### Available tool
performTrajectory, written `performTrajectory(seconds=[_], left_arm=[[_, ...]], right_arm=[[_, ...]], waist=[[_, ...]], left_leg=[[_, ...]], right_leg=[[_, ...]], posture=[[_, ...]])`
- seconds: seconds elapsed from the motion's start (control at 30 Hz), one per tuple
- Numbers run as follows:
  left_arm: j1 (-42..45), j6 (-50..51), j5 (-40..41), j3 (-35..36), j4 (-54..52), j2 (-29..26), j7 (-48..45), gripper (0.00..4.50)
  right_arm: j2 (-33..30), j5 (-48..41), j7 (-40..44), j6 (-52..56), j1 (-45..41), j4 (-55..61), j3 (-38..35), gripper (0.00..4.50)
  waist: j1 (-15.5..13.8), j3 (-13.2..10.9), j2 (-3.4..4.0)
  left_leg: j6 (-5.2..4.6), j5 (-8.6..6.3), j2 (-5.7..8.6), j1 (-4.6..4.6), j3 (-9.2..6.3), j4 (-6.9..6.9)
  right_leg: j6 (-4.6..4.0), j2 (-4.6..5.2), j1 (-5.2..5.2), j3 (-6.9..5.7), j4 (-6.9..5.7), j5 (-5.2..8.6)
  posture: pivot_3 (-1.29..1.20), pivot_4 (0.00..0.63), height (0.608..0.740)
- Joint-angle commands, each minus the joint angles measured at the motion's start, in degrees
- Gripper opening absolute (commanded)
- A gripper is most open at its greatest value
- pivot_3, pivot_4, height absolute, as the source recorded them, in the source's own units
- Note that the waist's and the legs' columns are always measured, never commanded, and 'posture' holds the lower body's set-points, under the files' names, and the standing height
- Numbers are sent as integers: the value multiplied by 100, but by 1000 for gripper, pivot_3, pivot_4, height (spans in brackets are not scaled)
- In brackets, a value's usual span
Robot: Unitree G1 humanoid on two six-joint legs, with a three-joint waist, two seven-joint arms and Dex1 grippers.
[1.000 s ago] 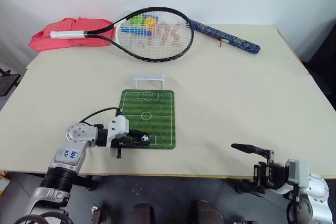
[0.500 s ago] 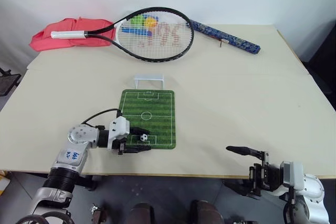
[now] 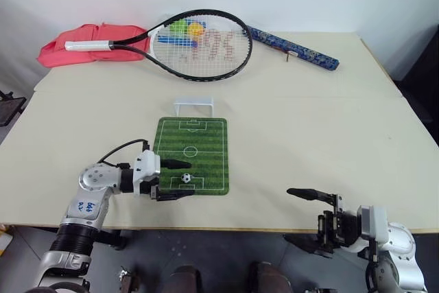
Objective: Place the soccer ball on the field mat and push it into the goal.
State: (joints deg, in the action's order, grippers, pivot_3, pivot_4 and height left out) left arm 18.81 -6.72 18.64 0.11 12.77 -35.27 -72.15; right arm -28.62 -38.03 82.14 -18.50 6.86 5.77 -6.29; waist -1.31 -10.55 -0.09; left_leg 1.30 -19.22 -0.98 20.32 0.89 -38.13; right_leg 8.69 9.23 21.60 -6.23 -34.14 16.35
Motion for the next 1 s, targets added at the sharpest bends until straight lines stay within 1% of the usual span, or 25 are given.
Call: performTrajectory(seconds=[0.03, 0.13, 0.2, 0.23, 0.27, 0.33, 0.43, 0.57, 0.67, 0.77, 1.0], left_arm=[[-388, 175, 624, 648, -593, -418, -213, 3668], [-881, 437, 980, 1030, -946, -838, -460, 3668], [-1215, 458, 1051, 1228, -1017, -1056, -599, 3668], [-1487, 458, 1082, 1346, -1021, -1181, -739, 3280], [-1726, 401, 1093, 1441, -993, -1264, -864, 3078], [-2103, 389, 1120, 1559, -930, -1338, -1006, 2419], [-2356, 309, 1083, 1603, -856, -1220, -948, 1480], [-2513, 382, 1133, 1459, -1280, -899, -715, 85], [-2444, 564, 1133, 1299, -1580, -707, -523, 35], [-1948, 994, 1032, 775, -1783, -462, -226, 35], [-928, 1052, 591, 210, -1031, -87, 72, 35]], right_arm=[[-74, -41, -296, 309, -200, 493, 65, 4500], [-140, -96, -474, 541, -362, 663, 14, 4500], [-165, -134, -548, 626, -474, 699, -39, 4500], [-185, -157, -593, 687, -564, 695, -63, 4500], [-195, -171, -628, 738, -652, 686, -82, 4500], [-186, -193, -693, 800, -778, 668, -114, 4500], [-176, -154, -714, 838, -885, 678, -99, 4500], [-173, -98, -750, 932, -1025, 717, -50, 4500], [-173, -72, -768, 981, -1057, 729, -37, 4500], [-199, 20, -742, 960, -998, 722, -19, 4500], [-138, 129, -880, 892, -863, 746, -47, 4500]], waist=[[48, 0, 0], [83, -2, 2], [77, -3, 4], [70, -3, 5], [76, -5, 8], [76, -7, 11], [16, -8, 12], [-5, -8, 12], [-3, -8, 12], [-24, -8, 15], [30, -7, 13]], left_leg=[[2, -1, -1, 0, 1, 0], [4, -3, -5, -1, 0, 2], [3, -5, -5, -1, 0, 2], [2, -5, -5, -1, 0, 2], [1, -7, -5, -1, 0, 2], [0, -11, -5, -1, 2, 2], [-1, -12, -5, 1, 1, 2], [-5, -15, -4, 2, 3, 1], [-4, -16, -5, 3, 2, 1], [-3, -15, -4, 2, 3, 1], [-3, -15, -3, 0, 7, -1]], right_leg=[[0, 0, 2, 0, 0, 0], [0, -1, 3, 1, -1, 0], [-1, -1, 3, 1, 1, 0], [-1, -1, 2, 1, 3, 0], [-1, -1, 1, 1, 4, 0], [-1, -1, 2, 2, 7, 0], [-2, -2, 3, 1, 7, 1], [-1, -1, 3, 3, 10, 1], [-1, -2, 3, 3, 9, 1], [-1, -1, 2, 3, 8, 1], [0, -3, 2, 4, 6, 0]], posture=[[0, 150, 740], [0, 150, 740], [0, 150, 740], [0, 150, 740], [0, 150, 740], [0, 150, 740], [0, 150, 740], [0, 150, 740], [0, 150, 740], [0, 150, 740], [0, 150, 740]])
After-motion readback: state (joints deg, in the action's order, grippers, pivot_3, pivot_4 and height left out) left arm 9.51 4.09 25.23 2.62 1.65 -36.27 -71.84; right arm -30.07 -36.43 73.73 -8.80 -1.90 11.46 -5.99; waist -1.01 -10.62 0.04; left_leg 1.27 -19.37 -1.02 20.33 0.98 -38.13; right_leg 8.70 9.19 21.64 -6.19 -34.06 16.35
